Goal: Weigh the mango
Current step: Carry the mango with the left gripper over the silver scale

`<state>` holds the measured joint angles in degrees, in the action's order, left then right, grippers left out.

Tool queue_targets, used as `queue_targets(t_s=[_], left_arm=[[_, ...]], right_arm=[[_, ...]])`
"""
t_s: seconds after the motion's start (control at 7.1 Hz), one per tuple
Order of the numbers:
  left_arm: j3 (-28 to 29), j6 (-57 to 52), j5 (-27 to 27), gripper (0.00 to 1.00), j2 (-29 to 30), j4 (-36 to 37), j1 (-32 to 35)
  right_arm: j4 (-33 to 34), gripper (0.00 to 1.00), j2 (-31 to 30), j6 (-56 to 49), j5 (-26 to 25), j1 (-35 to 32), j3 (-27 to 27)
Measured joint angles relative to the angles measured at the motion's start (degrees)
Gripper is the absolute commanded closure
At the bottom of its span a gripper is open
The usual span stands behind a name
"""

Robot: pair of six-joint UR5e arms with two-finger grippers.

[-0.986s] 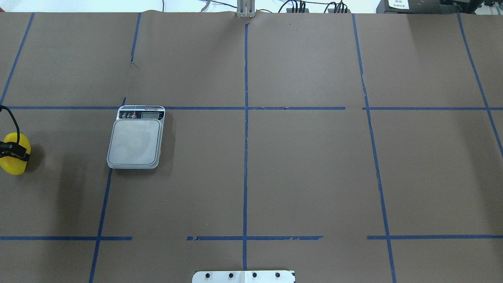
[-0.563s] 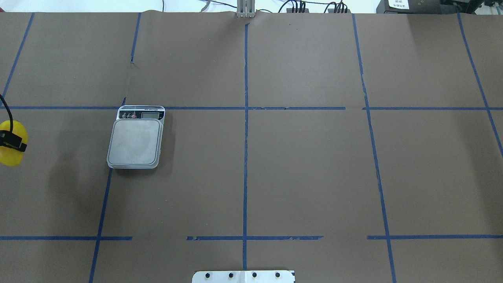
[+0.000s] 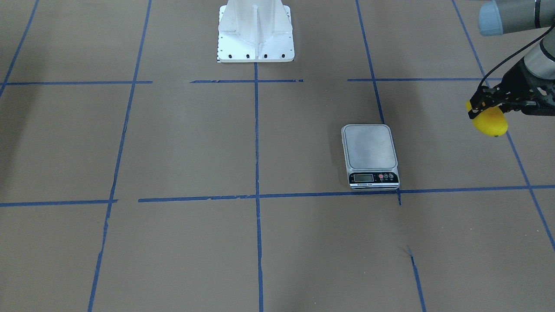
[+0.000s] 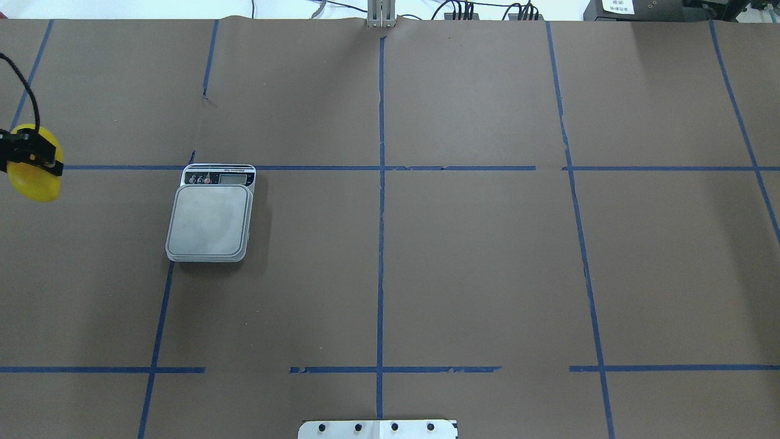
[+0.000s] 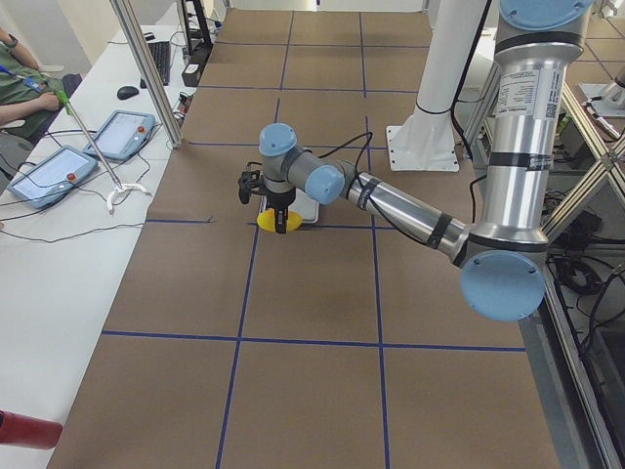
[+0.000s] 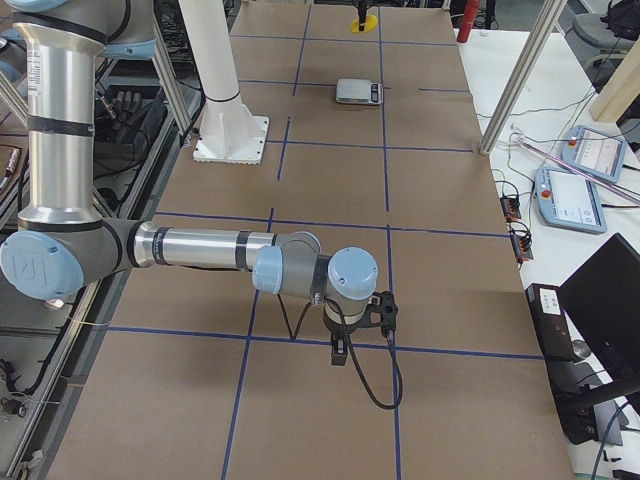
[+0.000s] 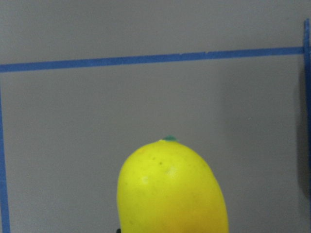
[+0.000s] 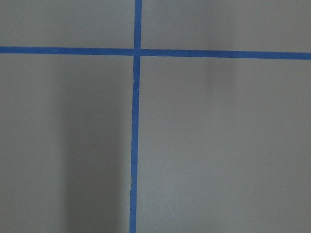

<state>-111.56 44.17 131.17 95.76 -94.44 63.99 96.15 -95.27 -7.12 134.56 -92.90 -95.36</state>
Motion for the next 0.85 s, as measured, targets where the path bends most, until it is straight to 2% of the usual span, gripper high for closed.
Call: queue_targets(t_s=[0.14,0.42,0.85], left_arm=[[1.1,6.6,-0.1,1.00,4.0,0.2,-4.2],[6.9,14.1,-0.5,1.00,11.5,-1.0,-11.7],[13.7,17.3,-0.8,1.00,14.4,-8.4,-16.5]], right_arm=[[0.0,0.00,0.0,0.0,0.0,0.0,0.0],[0.0,0.00,0.0,0.0,0.0,0.0,0.0],[0.0,0.00,0.0,0.0,0.0,0.0,0.0]])
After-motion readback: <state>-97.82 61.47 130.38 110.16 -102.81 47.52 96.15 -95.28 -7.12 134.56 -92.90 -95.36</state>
